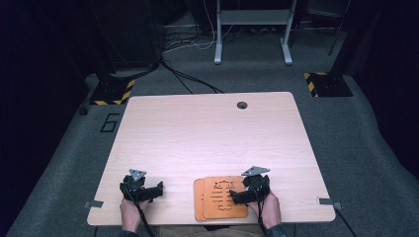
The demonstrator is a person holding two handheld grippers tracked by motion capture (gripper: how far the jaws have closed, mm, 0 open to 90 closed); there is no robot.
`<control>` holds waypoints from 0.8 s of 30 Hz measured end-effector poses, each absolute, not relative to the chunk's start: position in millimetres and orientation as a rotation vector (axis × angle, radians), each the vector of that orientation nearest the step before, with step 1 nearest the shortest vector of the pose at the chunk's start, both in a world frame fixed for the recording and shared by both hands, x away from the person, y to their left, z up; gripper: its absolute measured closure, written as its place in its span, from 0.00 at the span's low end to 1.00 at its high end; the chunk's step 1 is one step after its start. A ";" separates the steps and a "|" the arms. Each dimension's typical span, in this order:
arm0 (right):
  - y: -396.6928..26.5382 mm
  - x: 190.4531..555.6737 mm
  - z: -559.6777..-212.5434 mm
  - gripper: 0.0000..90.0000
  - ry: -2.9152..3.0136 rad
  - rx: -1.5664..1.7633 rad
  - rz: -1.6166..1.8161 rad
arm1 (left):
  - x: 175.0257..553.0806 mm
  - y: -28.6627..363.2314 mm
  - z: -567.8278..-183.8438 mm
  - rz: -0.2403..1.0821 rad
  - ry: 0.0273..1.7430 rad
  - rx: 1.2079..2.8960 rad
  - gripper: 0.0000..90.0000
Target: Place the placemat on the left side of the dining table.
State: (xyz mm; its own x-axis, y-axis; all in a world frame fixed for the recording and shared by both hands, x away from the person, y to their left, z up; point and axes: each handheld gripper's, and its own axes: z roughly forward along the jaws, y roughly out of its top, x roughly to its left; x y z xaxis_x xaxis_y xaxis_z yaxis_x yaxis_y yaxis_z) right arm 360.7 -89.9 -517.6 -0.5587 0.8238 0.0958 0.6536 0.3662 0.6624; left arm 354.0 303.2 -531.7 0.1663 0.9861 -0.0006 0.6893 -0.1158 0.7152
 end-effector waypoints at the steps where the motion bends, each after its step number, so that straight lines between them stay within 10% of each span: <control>1: -90.4 360.7 -517.7 0.02 2.377 1.317 0.977 | 354.0 303.2 -531.7 0.665 1.583 1.871 0.00; 24: -115.0 358.5 -518.0 0.02 2.314 1.378 1.008 | 354.1 303.2 -531.7 0.665 1.583 1.870 0.00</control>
State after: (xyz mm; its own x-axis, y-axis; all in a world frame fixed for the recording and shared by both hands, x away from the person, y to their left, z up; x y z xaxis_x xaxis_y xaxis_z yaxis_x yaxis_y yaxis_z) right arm 358.5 -115.0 -518.0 -0.5138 0.8496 0.1187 0.6654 0.3074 0.6803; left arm 354.1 303.2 -531.7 0.1656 0.9862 -0.0013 0.6893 -0.1148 0.7154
